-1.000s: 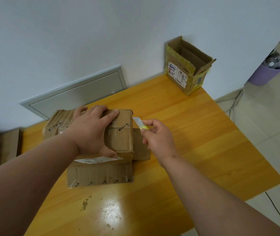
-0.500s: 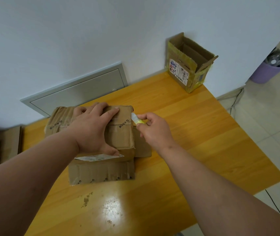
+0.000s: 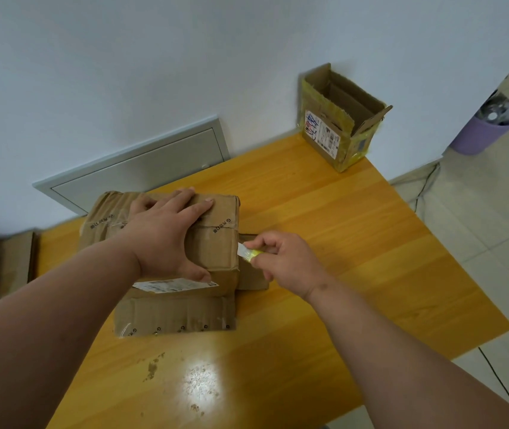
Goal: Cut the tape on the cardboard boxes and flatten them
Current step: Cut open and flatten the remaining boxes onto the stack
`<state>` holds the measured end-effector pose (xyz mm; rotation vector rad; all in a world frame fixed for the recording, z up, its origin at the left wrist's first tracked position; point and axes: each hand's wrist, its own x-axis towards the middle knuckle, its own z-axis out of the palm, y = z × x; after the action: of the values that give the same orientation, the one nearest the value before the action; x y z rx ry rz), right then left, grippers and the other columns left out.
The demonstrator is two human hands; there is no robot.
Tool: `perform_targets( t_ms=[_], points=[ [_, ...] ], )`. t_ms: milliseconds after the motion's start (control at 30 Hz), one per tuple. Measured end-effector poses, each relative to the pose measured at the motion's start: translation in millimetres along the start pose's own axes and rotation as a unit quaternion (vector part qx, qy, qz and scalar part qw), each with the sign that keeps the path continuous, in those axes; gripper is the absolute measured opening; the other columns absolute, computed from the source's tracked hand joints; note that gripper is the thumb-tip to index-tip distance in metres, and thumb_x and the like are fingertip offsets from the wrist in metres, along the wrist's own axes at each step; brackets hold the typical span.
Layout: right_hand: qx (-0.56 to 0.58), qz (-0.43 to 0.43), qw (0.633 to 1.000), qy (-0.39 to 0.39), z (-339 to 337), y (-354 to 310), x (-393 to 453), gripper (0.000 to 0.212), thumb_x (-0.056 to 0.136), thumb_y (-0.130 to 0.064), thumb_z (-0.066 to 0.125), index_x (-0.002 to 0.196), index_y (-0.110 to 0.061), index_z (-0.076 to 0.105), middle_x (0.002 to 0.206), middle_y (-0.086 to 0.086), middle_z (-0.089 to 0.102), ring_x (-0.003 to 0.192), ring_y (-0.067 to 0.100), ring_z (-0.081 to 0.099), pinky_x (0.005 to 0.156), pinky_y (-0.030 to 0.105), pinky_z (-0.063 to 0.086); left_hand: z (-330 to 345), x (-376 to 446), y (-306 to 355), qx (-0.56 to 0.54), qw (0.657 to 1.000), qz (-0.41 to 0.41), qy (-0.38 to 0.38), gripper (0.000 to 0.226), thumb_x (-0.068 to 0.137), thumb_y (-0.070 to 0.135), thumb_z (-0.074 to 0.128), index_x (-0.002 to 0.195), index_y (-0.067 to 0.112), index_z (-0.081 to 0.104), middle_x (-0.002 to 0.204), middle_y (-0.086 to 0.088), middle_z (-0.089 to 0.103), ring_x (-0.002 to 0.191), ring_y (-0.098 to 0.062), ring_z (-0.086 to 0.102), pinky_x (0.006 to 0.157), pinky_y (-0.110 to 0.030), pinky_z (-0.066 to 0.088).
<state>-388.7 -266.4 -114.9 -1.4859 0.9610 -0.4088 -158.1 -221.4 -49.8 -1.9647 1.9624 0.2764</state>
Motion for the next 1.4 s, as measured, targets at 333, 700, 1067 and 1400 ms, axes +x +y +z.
perform_targets(
  t_ms=[333, 700, 1067, 1400],
  points=[
    [-0.003, 0.01, 1.0, 0.006, 4, -1, -4, 0.017, 0.09, -0.008, 0.062, 0.098, -0.022, 0.068, 0.047, -0.026, 0.057, 0.04, -0.001, 0.045, 0.045, 0.014, 0.036, 0, 0, -5, -0.026, 1.0, -0.004, -0.006, 0.135, 0.045, 0.096, 0.055, 0.155, 0.043, -0.004, 0.166, 0.005, -0.006, 0.151, -0.014, -0.005, 0.119, -0.047, 0.001],
    [-0.023, 0.01, 1.0, 0.017, 3, 5, -10, 0.019, 0.09, -0.007, 0.062, 0.103, -0.02, 0.067, 0.05, -0.035, 0.053, 0.045, -0.005, 0.049, 0.046, 0.01, 0.036, -1, 3, -2, -0.041, 0.999, 0.004, -0.008, 0.126, 0.056, 0.086, 0.064, 0.156, 0.038, 0.004, 0.165, 0.009, -0.001, 0.151, -0.01, -0.004, 0.12, -0.045, -0.001],
    [0.027, 0.063, 0.998, -0.014, 0, 2, -17, 0.023, 0.088, -0.005, 0.063, 0.094, -0.028, 0.066, 0.054, 0.001, 0.057, 0.043, 0.007, 0.046, 0.046, 0.023, 0.038, 12, -7, 0, -0.072, 0.996, 0.002, 0.045, 0.121, 0.053, 0.083, 0.07, 0.155, 0.04, 0.021, 0.13, 0.007, 0.023, 0.119, -0.016, 0.02, 0.112, -0.034, 0.024],
    [-0.104, 0.0, 0.992, 0.071, -30, -29, 10, 0.01, 0.093, -0.017, 0.06, 0.099, -0.025, 0.06, 0.072, -0.009, 0.057, 0.065, 0.01, 0.06, 0.06, 0.033, 0.047, 11, -31, -6, -0.089, 0.984, -0.087, 0.124, 0.102, 0.055, 0.095, 0.043, 0.14, 0.037, 0.039, 0.136, 0.003, 0.033, 0.128, -0.025, 0.026, 0.112, -0.054, 0.021]
  ],
)
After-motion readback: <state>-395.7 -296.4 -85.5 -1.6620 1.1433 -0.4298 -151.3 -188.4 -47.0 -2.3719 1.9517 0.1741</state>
